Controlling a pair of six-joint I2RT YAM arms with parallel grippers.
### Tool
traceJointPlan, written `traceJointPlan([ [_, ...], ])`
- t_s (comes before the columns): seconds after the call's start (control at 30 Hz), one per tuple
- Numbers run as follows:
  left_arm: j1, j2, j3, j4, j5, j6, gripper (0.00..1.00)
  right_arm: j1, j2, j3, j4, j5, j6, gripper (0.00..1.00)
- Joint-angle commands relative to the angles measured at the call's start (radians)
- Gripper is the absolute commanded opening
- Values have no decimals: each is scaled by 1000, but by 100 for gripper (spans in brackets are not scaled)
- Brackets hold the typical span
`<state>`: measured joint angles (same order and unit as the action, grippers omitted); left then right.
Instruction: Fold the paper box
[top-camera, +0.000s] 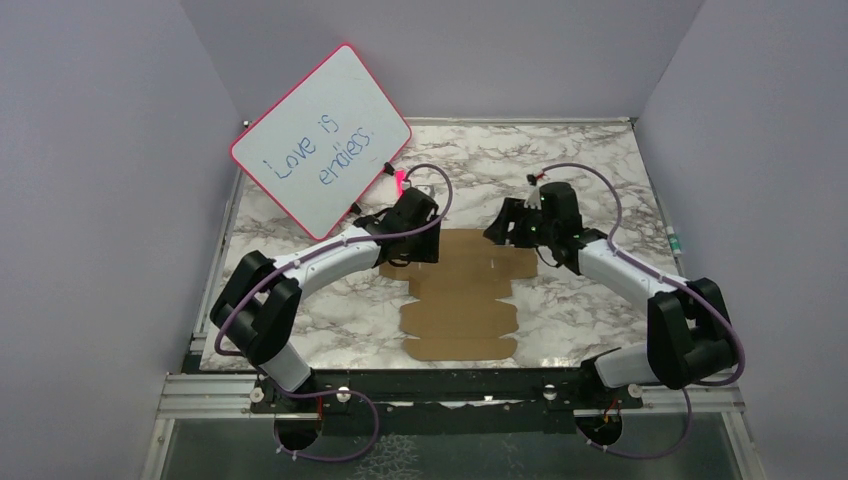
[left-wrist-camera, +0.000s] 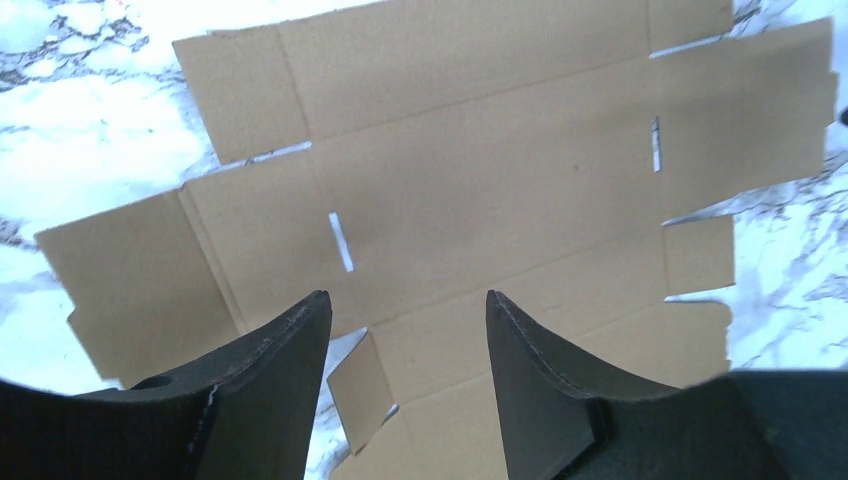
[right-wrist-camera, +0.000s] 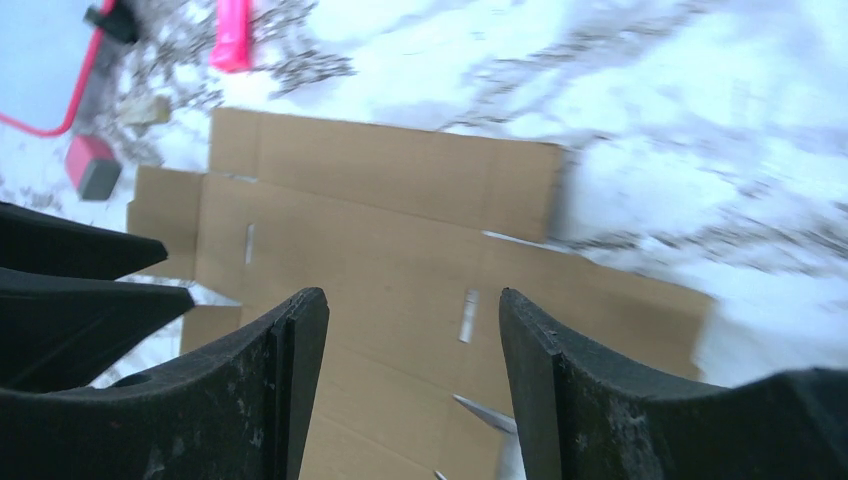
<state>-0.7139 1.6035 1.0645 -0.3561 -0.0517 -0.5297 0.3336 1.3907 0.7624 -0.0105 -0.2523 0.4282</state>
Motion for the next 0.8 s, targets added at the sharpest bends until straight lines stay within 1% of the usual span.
traceJointPlan([
  [0.0,42,7,-24,182,216,18,61,-79,-98,-66,-92,34,8,69],
  [0.2,63,92,-20,258,324,14,62,-193,-152,-114,-117,39,24,68],
  [0.4,67,145,-15,268,357,18,62,-314,-130,-167,-77,-96,35,67],
  [0.57,67,156,-34,284,365,7,62,-360,-99,-212,-25,-196,45,63],
  [0.77,68,176,-53,293,363,0,62,-367,-54,-236,1,-228,41,56],
])
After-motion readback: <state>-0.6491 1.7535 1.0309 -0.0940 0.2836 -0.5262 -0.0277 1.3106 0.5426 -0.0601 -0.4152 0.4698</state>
